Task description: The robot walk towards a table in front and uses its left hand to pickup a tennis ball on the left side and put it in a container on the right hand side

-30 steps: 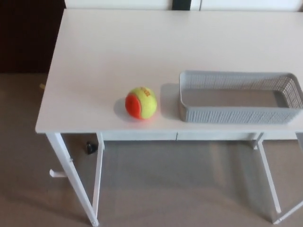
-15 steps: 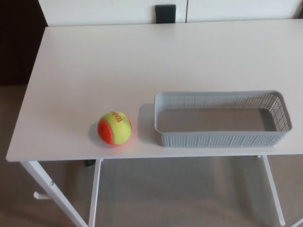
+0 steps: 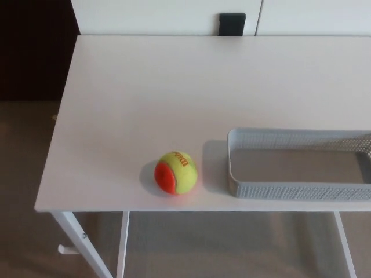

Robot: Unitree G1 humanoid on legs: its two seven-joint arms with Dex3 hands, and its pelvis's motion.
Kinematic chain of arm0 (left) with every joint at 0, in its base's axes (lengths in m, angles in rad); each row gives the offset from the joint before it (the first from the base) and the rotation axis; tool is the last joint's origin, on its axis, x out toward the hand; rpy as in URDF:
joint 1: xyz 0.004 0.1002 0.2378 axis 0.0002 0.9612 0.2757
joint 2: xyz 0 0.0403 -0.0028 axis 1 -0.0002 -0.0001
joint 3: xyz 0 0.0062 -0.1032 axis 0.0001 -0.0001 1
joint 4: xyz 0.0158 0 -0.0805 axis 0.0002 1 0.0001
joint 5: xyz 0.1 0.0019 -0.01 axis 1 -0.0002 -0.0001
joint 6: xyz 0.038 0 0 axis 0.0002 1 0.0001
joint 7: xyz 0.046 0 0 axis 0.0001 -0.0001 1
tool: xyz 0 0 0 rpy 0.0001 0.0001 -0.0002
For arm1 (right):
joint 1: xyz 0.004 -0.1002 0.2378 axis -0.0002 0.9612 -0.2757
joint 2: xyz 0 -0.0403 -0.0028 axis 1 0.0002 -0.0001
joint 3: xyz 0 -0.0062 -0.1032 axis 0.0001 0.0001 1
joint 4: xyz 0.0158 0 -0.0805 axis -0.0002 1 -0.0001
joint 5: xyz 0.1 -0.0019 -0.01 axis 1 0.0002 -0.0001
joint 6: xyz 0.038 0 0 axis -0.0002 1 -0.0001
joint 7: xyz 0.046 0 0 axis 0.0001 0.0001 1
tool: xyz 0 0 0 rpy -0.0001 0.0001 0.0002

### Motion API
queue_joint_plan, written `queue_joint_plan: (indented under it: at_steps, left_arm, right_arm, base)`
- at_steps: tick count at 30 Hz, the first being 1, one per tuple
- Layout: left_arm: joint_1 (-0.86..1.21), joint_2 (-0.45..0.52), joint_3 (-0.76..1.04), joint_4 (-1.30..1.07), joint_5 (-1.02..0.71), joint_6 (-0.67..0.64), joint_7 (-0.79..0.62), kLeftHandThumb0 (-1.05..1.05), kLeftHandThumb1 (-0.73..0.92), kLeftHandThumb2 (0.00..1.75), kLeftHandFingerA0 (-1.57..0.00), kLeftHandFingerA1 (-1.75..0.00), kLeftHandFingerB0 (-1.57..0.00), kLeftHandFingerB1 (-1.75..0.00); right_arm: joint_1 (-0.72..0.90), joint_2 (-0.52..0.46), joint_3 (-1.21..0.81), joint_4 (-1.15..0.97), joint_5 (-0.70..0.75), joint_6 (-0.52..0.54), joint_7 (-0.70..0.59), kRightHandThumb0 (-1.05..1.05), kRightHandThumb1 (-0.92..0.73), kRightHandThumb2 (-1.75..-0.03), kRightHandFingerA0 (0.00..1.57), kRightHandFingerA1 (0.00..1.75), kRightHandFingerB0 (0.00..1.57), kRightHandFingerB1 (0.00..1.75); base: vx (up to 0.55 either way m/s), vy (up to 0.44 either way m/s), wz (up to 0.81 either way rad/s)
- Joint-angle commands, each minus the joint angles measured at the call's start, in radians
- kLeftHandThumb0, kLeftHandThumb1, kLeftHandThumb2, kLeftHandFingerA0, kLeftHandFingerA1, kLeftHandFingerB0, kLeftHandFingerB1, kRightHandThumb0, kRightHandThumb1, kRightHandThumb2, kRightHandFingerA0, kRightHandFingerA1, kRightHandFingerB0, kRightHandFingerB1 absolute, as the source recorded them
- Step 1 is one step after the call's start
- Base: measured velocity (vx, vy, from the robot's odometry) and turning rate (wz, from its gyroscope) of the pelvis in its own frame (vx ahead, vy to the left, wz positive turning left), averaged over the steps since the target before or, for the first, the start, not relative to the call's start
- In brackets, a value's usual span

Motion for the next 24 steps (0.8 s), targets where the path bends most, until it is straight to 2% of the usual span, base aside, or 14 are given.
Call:
queue_joint_plan:
  at_steps: [1, 6, 7, 13, 14, 17, 18, 21, 24]
  left_arm:
    - [0.005, 0.019, -0.01, 0.012, 0.007, 0.008, -0.015, -0.24, 0.64, 0.59, -0.38, -0.76, -0.24, -0.43]
    - [0.047, 0.01, -0.016, -0.048, 0.008, 0.04, 0.003, -0.25, 0.64, 0.59, -0.41, -0.76, -0.25, -0.43]
    - [0.044, 0.009, -0.012, -0.053, 0.0, 0.052, -0.001, -0.24, 0.64, 0.59, -0.38, -0.7, -0.25, -0.41]
    - [0.05, 0.013, -0.014, -0.087, 0.004, 0.072, 0.001, -0.26, 0.64, 0.59, -0.38, -0.67, -0.25, -0.39]
    - [0.054, 0.015, -0.018, -0.091, 0.015, 0.061, 0.013, -0.27, 0.63, 0.58, -0.41, -0.73, -0.27, -0.41]
    - [0.069, 0.02, -0.031, -0.106, 0.045, 0.036, 0.041, -0.27, 0.63, 0.58, -0.42, -0.73, -0.27, -0.4]
    - [0.075, 0.017, -0.032, -0.119, 0.042, 0.031, 0.037, -0.26, 0.58, 0.57, -0.45, -0.72, -0.3, -0.42]
    - [0.115, 0.012, -0.047, -0.178, 0.039, -0.014, 0.011, -0.31, 0.56, 0.56, -0.45, -0.7, -0.31, -0.43]
    - [0.29, 0.065, -0.148, -0.532, 0.045, -0.066, -0.127, -0.36, 0.52, 0.55, -0.46, -0.67, -0.36, -0.48]
  right_arm:
    - [0.03, -0.013, -0.012, -0.008, 0.013, 0.008, -0.001, -0.11, -0.47, -0.54, 0.68, 0.49, 0.52, 0.44]
    - [0.046, -0.021, -0.007, -0.001, 0.007, 0.0, 0.008, -0.1, -0.47, -0.53, 0.67, 0.48, 0.52, 0.43]
    - [0.043, -0.02, -0.006, -0.003, 0.007, 0.002, 0.008, -0.12, -0.47, -0.54, 0.67, 0.5, 0.53, 0.45]
    - [0.037, -0.018, -0.007, -0.022, 0.01, 0.014, 0.008, -0.11, -0.47, -0.54, 0.68, 0.5, 0.55, 0.45]
    - [0.037, -0.017, -0.007, -0.023, 0.011, 0.01, 0.01, -0.11, -0.47, -0.54, 0.69, 0.51, 0.57, 0.46]
    - [0.041, -0.016, -0.007, -0.025, 0.013, 0.0, 0.013, -0.11, -0.47, -0.54, 0.69, 0.51, 0.57, 0.46]
    - [0.037, -0.016, -0.006, -0.021, 0.012, 0.002, 0.014, -0.12, -0.46, -0.55, 0.67, 0.51, 0.56, 0.46]
    - [0.029, -0.02, -0.004, -0.014, 0.008, 0.005, 0.014, -0.15, -0.45, -0.55, 0.69, 0.51, 0.56, 0.47]
    - [0.019, -0.029, -0.003, -0.007, 0.005, 0.002, 0.019, -0.1, -0.47, -0.53, 0.69, 0.49, 0.57, 0.45]
  base:
    - [0.0, 0.0, 0.0]
    - [-0.04, -0.021, 0.01]
    - [0.0, 0.0, 0.0]
    - [0.0, 0.0, 0.0]
    - [0.0, 0.0, 0.0]
    - [0.0, 0.0, 0.0]
    - [0.0, 0.0, 0.0]
    - [0.0, 0.0, 0.0]
    - [0.0, 0.0, 0.0]
